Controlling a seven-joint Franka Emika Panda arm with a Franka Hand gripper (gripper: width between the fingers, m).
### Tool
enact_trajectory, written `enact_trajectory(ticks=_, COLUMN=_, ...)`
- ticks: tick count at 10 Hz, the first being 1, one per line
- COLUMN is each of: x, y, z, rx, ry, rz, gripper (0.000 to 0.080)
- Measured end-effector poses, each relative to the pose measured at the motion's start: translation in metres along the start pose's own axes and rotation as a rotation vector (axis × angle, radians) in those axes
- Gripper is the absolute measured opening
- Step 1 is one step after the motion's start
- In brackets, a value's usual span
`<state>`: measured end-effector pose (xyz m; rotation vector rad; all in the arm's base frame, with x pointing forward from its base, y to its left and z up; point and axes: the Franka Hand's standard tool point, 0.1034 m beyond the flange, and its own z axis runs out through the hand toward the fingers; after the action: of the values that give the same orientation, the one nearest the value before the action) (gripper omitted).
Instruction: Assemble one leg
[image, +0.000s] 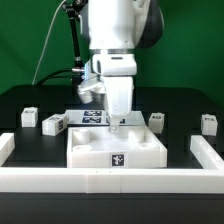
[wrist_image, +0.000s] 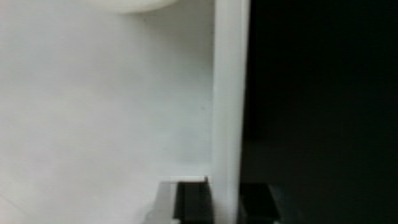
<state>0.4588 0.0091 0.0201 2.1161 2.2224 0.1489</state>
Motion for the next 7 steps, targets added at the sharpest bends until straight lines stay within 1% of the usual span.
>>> enact_trajectory(ticks=1, x=0.022, y=0.005, z=-0.001, rx=-0.006, ry=0.000, rz=0.056, gripper=0.0058)
enact_trajectory(ticks=2, x=0.034, y=0.004, z=0.001, rx=0.033, ry=-0.016, rz=0.092, gripper=0.0058)
enact_trajectory(ticks=3, x=0.040, y=0.007, z=0.001, rx=0.073, ry=-0.032, rz=0.115, gripper=0.0058)
enact_trajectory(ticks=4, x=0.038, y=0.008, z=0.001, rx=0.063, ry=-0.029, rz=0.108, gripper=0.0058)
enact_trajectory(ticks=7, x=0.037, y=0.004, z=0.003, rx=0.071, ry=-0.031, rz=0.113, gripper=0.0058)
